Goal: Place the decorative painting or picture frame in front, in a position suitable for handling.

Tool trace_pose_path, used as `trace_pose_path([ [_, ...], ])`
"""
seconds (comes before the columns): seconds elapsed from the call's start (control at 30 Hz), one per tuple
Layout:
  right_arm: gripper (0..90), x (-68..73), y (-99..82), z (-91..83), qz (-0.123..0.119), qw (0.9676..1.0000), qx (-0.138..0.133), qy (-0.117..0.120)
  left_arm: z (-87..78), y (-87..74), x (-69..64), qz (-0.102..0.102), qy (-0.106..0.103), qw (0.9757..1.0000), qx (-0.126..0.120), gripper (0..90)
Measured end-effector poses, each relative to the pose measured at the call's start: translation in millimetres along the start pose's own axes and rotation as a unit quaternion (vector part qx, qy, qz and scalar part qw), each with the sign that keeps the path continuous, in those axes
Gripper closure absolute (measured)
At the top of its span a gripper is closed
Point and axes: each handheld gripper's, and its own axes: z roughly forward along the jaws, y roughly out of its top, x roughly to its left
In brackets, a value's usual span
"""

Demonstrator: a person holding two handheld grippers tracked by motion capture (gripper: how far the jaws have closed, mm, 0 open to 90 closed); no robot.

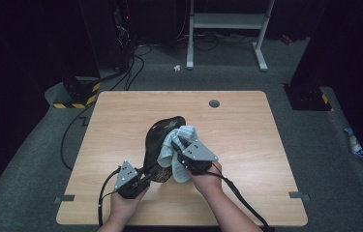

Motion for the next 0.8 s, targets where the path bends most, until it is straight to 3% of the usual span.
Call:
trace_pose_path([
  [0.3, 72.3, -40.6, -7.6, 11.6, 0.033, 0.9982, 0.025, -0.043, 0.0, 0.0, 0.0, 0.001, -0.001, 1.0, 0.0, 78.5],
  [0.43, 72.2, -49.1, -9.2, 13.5, 0.037, 0.9974, 0.028, -0.055, 0.1, 0.0, 0.0, 0.001, -0.001, 1.0, 0.0, 78.6],
  [0.6, 72.2, -41.9, -7.9, 11.1, 0.028, 0.998, 0.025, -0.05, 0.1, -0.1, 0.1, -0.001, -0.001, 1.0, 0.0, 78.5],
  [0.8, 72.2, -16.0, -4.7, 3.2, 0.001, 0.9996, 0.012, -0.025, 0.2, -0.1, 0.1, -0.001, -0.001, 1.0, 0.0, 78.5],
])
